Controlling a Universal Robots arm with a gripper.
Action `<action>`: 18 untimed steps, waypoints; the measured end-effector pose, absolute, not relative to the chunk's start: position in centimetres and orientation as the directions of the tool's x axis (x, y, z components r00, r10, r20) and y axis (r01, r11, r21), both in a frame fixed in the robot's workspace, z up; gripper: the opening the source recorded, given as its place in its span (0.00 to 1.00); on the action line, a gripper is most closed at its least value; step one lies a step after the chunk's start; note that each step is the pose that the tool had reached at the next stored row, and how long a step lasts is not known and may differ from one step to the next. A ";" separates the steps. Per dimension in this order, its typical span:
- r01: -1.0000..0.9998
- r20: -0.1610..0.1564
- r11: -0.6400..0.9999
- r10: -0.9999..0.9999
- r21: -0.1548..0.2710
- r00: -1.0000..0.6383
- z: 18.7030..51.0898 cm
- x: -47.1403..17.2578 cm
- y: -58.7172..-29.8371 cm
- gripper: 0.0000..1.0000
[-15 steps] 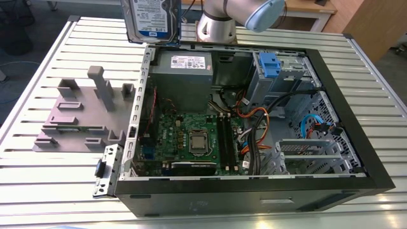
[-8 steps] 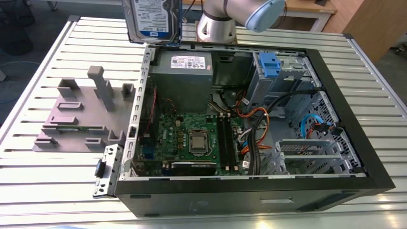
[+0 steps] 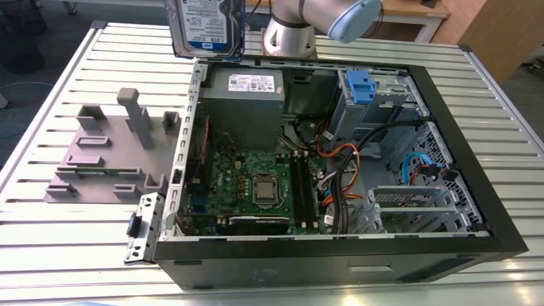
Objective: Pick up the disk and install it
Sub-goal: 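Pick up the disk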
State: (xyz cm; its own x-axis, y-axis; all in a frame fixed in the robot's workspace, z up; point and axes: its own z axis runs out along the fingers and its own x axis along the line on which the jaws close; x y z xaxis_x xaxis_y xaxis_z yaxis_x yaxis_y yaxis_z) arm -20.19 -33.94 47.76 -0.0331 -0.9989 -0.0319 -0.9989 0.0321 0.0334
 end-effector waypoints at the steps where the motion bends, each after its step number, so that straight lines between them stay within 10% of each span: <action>1: -0.999 -0.032 0.032 -0.999 0.033 -0.033 47.8 -20.2 -33.9 0.37; 18: -0.999 -0.032 0.032 -0.999 0.033 -0.033 47.8 -19.7 -33.9 0.37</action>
State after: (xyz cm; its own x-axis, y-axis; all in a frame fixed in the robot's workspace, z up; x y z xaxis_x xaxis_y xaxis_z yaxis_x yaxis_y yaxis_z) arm -19.69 -33.94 47.75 -0.0331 -0.9989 -0.0318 -0.9989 0.0321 0.0334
